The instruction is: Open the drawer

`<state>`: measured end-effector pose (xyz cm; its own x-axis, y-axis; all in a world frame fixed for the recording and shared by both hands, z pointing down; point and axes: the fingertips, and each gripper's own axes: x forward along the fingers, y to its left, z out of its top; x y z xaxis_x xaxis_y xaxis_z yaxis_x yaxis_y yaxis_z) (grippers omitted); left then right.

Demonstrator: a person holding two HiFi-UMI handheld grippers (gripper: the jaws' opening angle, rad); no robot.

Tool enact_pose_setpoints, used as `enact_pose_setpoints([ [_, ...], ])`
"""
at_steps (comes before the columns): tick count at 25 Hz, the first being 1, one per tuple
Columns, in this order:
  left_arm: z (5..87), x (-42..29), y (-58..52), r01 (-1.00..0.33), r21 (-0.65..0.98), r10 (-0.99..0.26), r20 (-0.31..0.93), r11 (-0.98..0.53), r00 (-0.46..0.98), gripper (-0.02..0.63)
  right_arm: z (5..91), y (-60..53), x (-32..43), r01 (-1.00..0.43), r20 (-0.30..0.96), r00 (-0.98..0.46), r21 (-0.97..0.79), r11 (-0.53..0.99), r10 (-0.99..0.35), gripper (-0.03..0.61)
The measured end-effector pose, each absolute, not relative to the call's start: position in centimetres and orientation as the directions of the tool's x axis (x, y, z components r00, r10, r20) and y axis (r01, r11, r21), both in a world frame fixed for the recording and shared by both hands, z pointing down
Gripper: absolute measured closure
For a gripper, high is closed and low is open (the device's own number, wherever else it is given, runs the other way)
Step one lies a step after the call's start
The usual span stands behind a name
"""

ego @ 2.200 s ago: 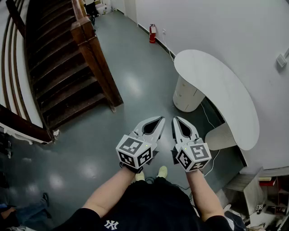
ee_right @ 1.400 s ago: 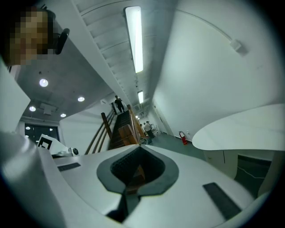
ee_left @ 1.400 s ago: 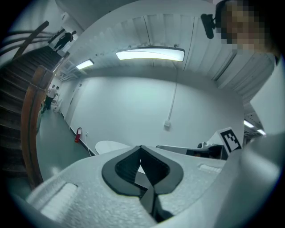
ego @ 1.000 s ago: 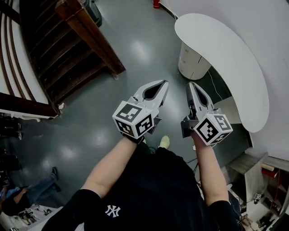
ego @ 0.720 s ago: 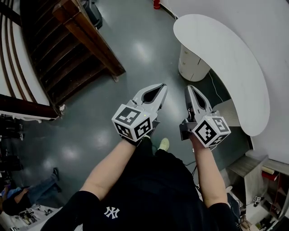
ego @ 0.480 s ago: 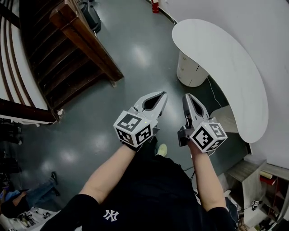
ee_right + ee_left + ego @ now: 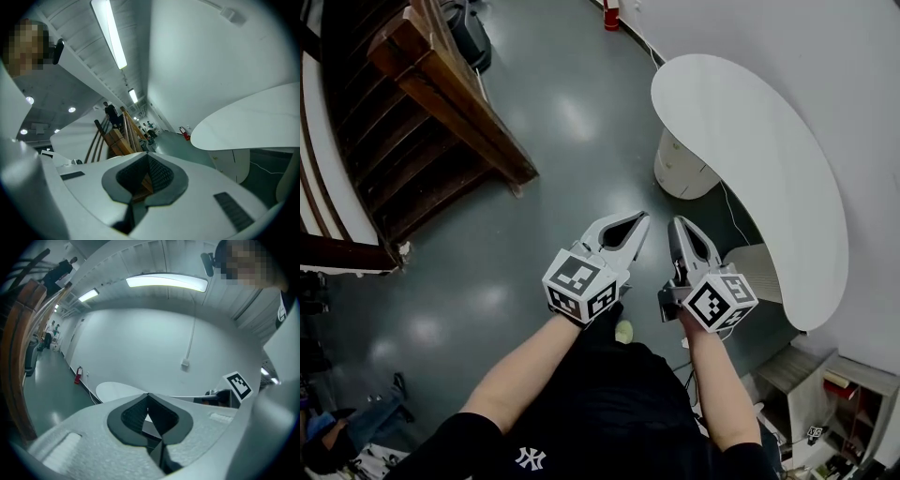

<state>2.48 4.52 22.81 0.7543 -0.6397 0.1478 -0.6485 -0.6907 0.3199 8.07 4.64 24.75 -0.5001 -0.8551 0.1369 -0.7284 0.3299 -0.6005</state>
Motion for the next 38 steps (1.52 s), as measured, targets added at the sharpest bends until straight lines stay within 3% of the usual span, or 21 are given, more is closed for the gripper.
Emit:
enact_pose_setpoints([
  [11, 28.9, 3.4, -6.0, -0.603, 0.322, -0.580, 0.174, -0.730, 0.796, 0.604, 31.3, -5.7, 8.1, -0.755, 0.220, -0.439, -0.616, 0.225, -0.871, 0.565],
  [22, 39.7, 8.0, -14.5, -0.614, 0.330, -0.580, 0.207, -0.717, 0.788, 0.604, 43.7, -14.3, 11.9, -0.740, 0.279, -0.440, -0.651, 0.169, -0.854, 0.563],
  [38, 58.5, 12.7, -23.2, -0.624, 0.320, -0.597, 0.189, -0.713, 0.780, 0.604, 63.1, -24.1, 17.8, -0.635, 0.190, -0.386, -0.764, 0.111, -0.903, 0.526],
])
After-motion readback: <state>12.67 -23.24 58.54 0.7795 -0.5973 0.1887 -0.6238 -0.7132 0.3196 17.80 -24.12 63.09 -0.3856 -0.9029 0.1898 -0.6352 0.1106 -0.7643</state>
